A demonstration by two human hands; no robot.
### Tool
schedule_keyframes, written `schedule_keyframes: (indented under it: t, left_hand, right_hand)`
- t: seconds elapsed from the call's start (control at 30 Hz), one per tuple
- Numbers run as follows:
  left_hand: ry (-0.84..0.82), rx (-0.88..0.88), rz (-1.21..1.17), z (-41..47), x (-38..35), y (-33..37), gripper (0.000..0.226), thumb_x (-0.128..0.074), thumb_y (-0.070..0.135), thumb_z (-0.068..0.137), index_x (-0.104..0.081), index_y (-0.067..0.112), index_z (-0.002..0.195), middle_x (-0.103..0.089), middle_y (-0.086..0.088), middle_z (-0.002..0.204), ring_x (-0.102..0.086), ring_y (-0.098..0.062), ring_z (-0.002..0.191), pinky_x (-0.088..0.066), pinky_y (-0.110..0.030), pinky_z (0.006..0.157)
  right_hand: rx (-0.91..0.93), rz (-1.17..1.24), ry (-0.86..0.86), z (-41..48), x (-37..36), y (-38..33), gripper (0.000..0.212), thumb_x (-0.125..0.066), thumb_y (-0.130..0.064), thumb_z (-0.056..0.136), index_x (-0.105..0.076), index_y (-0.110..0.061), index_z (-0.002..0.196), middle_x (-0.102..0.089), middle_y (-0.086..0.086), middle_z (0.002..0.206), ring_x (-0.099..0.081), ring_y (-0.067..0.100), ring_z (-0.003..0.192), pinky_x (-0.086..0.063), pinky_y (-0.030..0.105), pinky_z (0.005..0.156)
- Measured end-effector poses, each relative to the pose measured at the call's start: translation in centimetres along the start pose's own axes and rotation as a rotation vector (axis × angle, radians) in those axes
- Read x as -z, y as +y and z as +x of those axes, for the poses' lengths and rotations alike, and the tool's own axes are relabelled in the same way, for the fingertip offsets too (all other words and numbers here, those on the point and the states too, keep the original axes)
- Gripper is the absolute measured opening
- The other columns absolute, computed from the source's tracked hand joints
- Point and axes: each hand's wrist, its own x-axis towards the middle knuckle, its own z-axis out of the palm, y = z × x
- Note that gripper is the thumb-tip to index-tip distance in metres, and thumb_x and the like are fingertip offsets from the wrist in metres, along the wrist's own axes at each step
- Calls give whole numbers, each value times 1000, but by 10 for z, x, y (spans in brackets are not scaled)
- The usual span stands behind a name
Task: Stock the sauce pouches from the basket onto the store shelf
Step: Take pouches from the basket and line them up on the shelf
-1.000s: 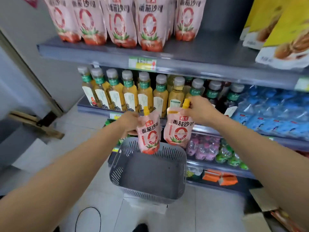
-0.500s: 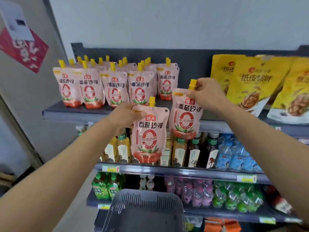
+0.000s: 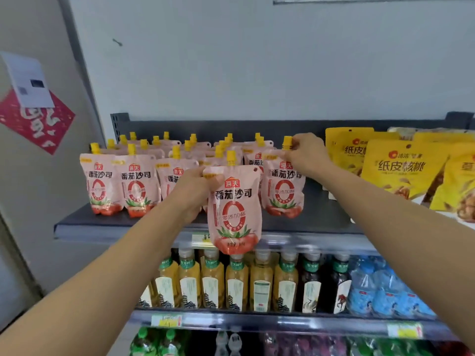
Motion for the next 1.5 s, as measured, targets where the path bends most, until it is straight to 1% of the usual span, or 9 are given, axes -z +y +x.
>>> schedule_keyframes:
  t: [0.2, 0.53, 0.63, 0.83, 0.97, 1.1, 1.27, 1.4, 1.5]
  left_hand:
    - [50, -69, 32, 10, -6, 15, 15, -52, 8, 93, -62, 18, 88, -72, -2, 87, -69, -10, 70, -51, -21, 53]
    - [147, -73, 47, 18, -7, 16, 16, -53, 6, 91, -64, 17, 94, -73, -3, 87, -70, -16, 79, -53, -28, 67]
    - [169, -69, 46, 19, -7, 12, 17, -52, 4, 92, -64, 15, 100, -73, -4, 87, -69, -17, 79, -54, -30, 69]
    - [163, -46, 38, 19, -15, 6, 19, -53, 5, 91, -60, 15, 105, -72, -3, 87, -70, -17, 78, -55, -32, 70]
    - [131, -37, 47, 24, -28, 8, 20, -54, 4, 91, -59, 11, 108, -72, -8, 92, -70, -22, 85, -56, -36, 74]
    - [100, -41, 49, 35, -48, 17, 18, -54, 4, 91, -60, 7, 107, -71, -10, 94, -69, -25, 87, -57, -39, 77]
    - [64, -29, -1, 56, -75, 22, 24, -54, 3, 91, -58, 8, 114, -71, -9, 94, -70, -25, 86, -58, -43, 78]
    - [71, -26, 11, 72, -93, 15, 32, -53, 2, 91, -54, 9, 122, -69, -10, 98, -69, -23, 85, -58, -43, 81]
    - [92, 2, -2, 83, -98, 7, 42, -51, 3, 92, -47, 13, 132, -68, -13, 107, -69, -22, 84, -58, -43, 80]
  right_hand:
    - [31, 51, -106, 40, -23, 13, 29, -61, -16, 87, -48, -19, 61, -56, 1, 63, -52, 15, 55, -42, 27, 52]
    - [59, 106, -245, 84, -57, 25, 24, -58, -12, 86, -56, -14, 62, -57, 3, 63, -48, 16, 55, -39, 28, 51]
    - [54, 171, -268, 86, -64, 31, 15, -57, -11, 86, -71, -7, 85, -70, 10, 80, -54, 17, 61, -46, 33, 54]
    - [86, 127, -252, 84, -57, 32, 6, -59, -11, 87, -63, -13, 82, -67, 9, 88, -60, 21, 75, -50, 31, 61]
    - [74, 59, -224, 80, -44, 37, 37, -63, -11, 86, -57, -7, 122, -60, 11, 123, -59, 26, 109, -50, 37, 88]
    - [76, 38, -144, 76, -30, 43, 48, -62, -8, 86, -48, -8, 132, -55, 11, 131, -53, 26, 119, -45, 33, 92]
    - [84, 35, -63, 59, -11, 47, 35, -59, -15, 90, -56, -7, 124, -62, 11, 121, -59, 26, 109, -45, 31, 88]
    - [40, 50, -158, 48, 1, 58, 21, -54, -13, 92, -65, -6, 108, -67, 6, 80, -61, 15, 66, -49, 23, 62]
    - [19, 35, -185, 43, 8, 64, 20, -52, -16, 93, -66, -6, 104, -64, 4, 68, -55, 11, 54, -43, 20, 52]
